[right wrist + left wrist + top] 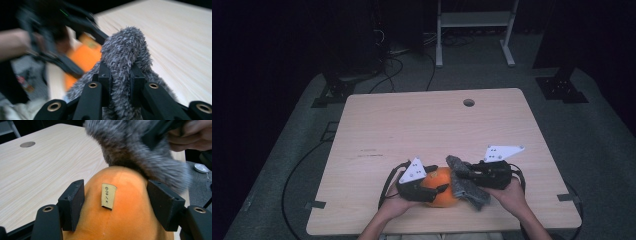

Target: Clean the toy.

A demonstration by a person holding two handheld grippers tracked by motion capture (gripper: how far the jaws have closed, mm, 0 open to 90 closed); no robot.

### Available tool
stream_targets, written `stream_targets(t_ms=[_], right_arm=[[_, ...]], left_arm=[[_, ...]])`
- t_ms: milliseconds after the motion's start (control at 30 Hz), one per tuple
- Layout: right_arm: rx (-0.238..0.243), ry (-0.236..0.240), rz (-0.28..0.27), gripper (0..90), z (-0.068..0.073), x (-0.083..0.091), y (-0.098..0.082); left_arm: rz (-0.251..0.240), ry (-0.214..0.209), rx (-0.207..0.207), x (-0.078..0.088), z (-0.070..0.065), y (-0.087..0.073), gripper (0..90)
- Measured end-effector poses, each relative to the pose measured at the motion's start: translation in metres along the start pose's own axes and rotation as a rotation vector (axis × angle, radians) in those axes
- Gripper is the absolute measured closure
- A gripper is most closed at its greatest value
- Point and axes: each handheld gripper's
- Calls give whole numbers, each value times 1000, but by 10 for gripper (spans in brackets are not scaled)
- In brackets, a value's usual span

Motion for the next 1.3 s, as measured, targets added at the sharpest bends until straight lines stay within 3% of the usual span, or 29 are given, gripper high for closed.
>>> stream_targets(t_ms=[67, 133, 200, 267, 333, 367, 433, 500, 600, 700, 767, 833, 867, 933, 1000, 1100, 1200, 1300], right_arm=[[18, -1, 23, 757, 3, -6, 0], [16, -39, 73, 757, -4, -14, -8], [-34, -46, 92, 757, -15, -14, -11], [-21, -108, 111, 757, -17, -10, -11], [-41, -72, 77, 757, -15, -5, -10], [-41, -16, 42, 756, -11, -4, -7], [-11, 23, 20, 754, 0, -6, -2], [11, 2, 50, 753, 2, -13, -3], [-42, -16, 70, 755, -11, -17, -10], [-43, -98, 83, 756, -16, -10, -12], [-53, -62, 49, 756, -13, -5, -11], [-28, 15, 11, 753, -3, -4, -6], [-6, 12, 17, 753, 1, -7, -4], [26, -44, 73, 752, 2, -17, -8], [-14, -23, 66, 753, -6, -18, -11], [10, -90, 70, 752, -7, -13, -11], [-22, -78, 73, 751, -14, -9, -14], [-23, -141, 112, 751, -20, -7, -15]], left_arm=[[8, -2, -5, 1, 0, 1, 321], [30, 1, -13, 1, 0, 0, 323], [24, 4, -14, 1, -1, -2, 324], [21, 0, -3, 2, 1, -3, 324], [20, -1, 4, 1, 2, -3, 324], [19, -1, 2, 1, 2, -3, 324], [18, 0, -2, 0, 1, -3, 324], [21, -2, 0, 0, 1, -3, 323], [28, 3, -7, -3, 0, -2, 324], [25, -4, -4, -2, 1, -3, 323], [25, -8, -1, -2, 2, -3, 323], [22, -6, 2, -3, 2, -3, 320], [17, -9, 5, -3, 2, -3, 317], [10, -27, 15, 0, 4, -2, 282], [-6, -35, 7, 4, 4, -1, 236], [-22, -47, 18, 12, 8, -3, 197], [13, -55, 34, 12, 12, -9, 213], [21, -41, 29, 11, 11, -12, 258]])
Point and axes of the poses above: each handheld gripper's, and its own axes: x roughly backward along the jaws, y roughly out of its top, z roughly to its left, and after that the axes turned 13 degrees about -x, right-handed
